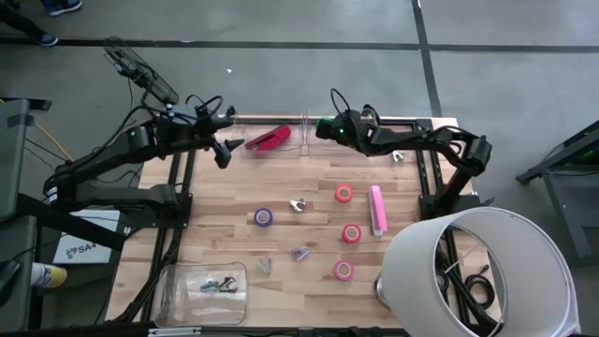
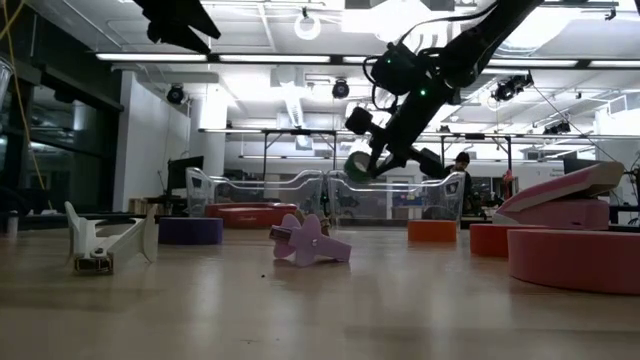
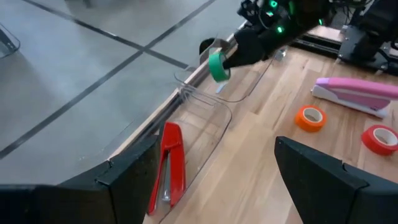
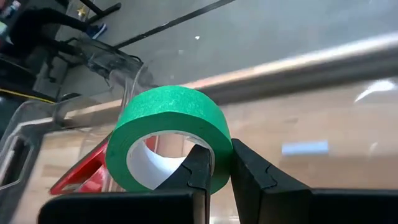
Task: Pick and place Stapler, Stapler remover, tape
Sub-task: Put the green tape into the top right transparent bin
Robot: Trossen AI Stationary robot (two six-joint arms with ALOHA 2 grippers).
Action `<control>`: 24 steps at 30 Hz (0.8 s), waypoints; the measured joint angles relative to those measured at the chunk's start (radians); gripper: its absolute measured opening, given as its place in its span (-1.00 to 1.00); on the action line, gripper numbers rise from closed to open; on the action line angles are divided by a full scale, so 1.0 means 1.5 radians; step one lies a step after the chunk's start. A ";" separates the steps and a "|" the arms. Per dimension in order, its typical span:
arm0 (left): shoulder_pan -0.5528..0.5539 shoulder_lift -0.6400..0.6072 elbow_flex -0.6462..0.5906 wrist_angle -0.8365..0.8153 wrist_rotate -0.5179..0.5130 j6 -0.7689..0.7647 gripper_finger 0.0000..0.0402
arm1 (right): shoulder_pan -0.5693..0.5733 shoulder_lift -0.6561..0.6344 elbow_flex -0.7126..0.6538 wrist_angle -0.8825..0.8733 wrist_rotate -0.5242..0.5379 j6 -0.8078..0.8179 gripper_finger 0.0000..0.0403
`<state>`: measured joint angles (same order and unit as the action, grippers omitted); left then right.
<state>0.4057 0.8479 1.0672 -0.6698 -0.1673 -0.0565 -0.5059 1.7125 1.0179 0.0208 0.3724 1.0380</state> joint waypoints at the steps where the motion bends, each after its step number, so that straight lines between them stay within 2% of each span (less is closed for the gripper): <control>1: 0.000 -0.002 0.000 -0.004 0.000 0.000 0.54 | -0.005 0.001 0.010 -0.010 -0.003 -0.012 -0.86; 11: 0.000 -0.001 0.000 -0.009 0.000 0.001 0.54 | -0.046 0.018 0.146 -0.211 -0.006 -0.084 -0.86; 17: 0.000 -0.001 0.000 -0.008 -0.001 0.001 0.54 | -0.051 0.087 0.232 -0.294 -0.047 -0.090 -0.86; 24: 0.000 -0.001 0.000 -0.009 -0.001 0.001 0.54 | -0.049 0.160 0.327 -0.445 -0.051 -0.102 -0.86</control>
<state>0.4057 0.8463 1.0672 -0.6827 -0.1680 -0.0555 -0.5800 1.9523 1.5083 -0.6465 0.2955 0.8851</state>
